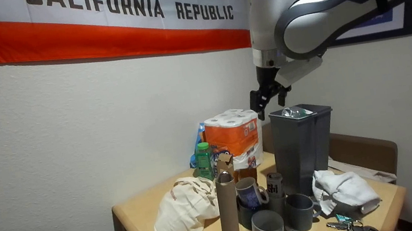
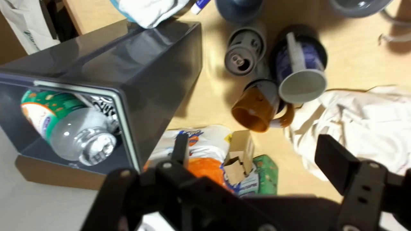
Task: Pick the bottle on the left and throw it in the landfill bin
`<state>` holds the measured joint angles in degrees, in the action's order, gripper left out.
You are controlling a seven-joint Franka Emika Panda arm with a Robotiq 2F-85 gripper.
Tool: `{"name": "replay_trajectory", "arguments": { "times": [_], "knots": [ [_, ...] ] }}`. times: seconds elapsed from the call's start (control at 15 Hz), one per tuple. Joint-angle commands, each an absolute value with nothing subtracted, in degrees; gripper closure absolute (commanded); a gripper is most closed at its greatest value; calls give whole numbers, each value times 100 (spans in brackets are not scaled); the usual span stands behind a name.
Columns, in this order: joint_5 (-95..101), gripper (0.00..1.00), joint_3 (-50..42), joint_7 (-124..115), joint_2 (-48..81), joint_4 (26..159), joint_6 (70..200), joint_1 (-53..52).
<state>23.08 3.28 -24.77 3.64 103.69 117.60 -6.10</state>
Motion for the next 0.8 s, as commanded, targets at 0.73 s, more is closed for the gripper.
{"name": "replay_trajectory", "arguments": {
  "times": [0.73],
  "knots": [
    [652,0,931,193,249,10401,10410,-994]
  ]
}}
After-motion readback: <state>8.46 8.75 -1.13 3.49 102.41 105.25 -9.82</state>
